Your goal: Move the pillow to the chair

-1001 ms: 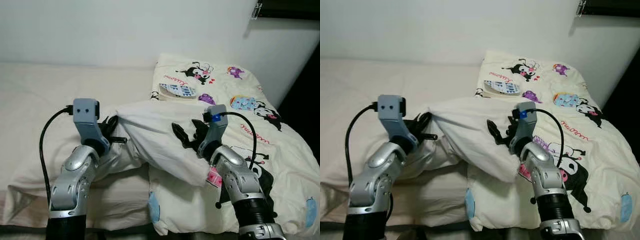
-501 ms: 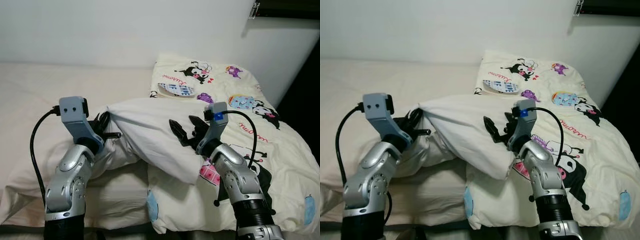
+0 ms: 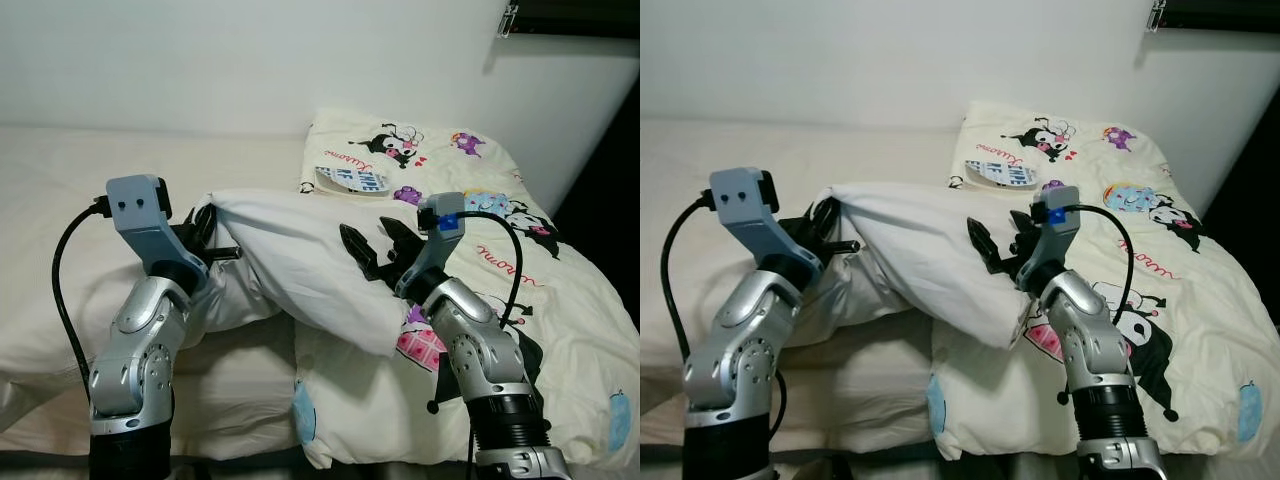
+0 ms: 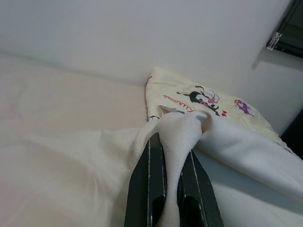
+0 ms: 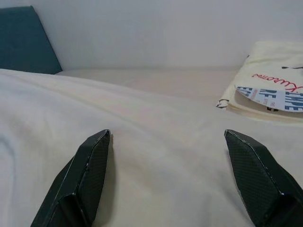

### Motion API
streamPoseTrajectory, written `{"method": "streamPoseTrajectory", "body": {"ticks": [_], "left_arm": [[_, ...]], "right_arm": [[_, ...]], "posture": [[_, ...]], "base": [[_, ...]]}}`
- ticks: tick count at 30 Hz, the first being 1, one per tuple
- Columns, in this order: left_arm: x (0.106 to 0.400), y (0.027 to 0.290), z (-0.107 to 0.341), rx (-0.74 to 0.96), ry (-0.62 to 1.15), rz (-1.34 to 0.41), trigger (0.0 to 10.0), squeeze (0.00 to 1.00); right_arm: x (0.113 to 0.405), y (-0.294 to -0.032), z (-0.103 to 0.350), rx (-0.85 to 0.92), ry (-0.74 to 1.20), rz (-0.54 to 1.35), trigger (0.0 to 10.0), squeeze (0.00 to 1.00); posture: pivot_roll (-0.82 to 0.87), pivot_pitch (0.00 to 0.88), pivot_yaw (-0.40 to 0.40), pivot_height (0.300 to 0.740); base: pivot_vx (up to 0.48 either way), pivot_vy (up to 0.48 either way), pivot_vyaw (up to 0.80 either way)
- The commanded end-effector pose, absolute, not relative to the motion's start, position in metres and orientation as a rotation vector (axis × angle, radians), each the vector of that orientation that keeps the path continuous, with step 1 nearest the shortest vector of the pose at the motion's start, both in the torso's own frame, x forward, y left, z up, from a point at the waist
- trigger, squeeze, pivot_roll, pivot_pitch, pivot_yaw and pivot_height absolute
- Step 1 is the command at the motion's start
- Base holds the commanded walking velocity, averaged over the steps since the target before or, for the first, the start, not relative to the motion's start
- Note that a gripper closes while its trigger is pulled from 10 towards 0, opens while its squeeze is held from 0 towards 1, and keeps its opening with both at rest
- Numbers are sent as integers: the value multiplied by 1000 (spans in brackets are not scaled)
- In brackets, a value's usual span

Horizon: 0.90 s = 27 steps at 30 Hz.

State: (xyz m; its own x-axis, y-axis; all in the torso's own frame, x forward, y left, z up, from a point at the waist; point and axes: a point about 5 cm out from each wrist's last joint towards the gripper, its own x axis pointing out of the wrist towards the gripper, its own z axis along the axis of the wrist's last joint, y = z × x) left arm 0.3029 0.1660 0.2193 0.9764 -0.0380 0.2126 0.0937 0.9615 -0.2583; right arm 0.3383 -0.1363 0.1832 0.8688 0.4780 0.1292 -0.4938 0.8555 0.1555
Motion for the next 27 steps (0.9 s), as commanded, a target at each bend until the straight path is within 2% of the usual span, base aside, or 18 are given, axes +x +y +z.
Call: {"method": "streamPoseTrajectory", "body": {"ticks": [1,4,20,25,27], "left_arm": [[299,164,236,-263,-290,-79,10000,0],[299,164,236,-271,-295,-79,10000,0],[300,163,232,-264,-279,-65,10000,0],[300,159,229,-264,-258,-77,10000,0],[300,159,229,-261,-254,-80,10000,0]], "right_arm": [[338,-132,186,191,-89,531,10000,0],[338,-132,187,192,-89,532,10000,0],[338,-132,188,187,-91,535,10000,0],[338,-131,188,185,-93,540,10000,0],[338,-131,188,185,-93,540,10000,0]], "posture": [[35,0,-50,585],[35,0,-51,595],[35,0,-51,635],[33,0,-50,660],[33,0,-50,665]], "base": [[-480,0,0],[-480,0,0],[0,0,0],[0,0,0],[-379,0,0]]}}
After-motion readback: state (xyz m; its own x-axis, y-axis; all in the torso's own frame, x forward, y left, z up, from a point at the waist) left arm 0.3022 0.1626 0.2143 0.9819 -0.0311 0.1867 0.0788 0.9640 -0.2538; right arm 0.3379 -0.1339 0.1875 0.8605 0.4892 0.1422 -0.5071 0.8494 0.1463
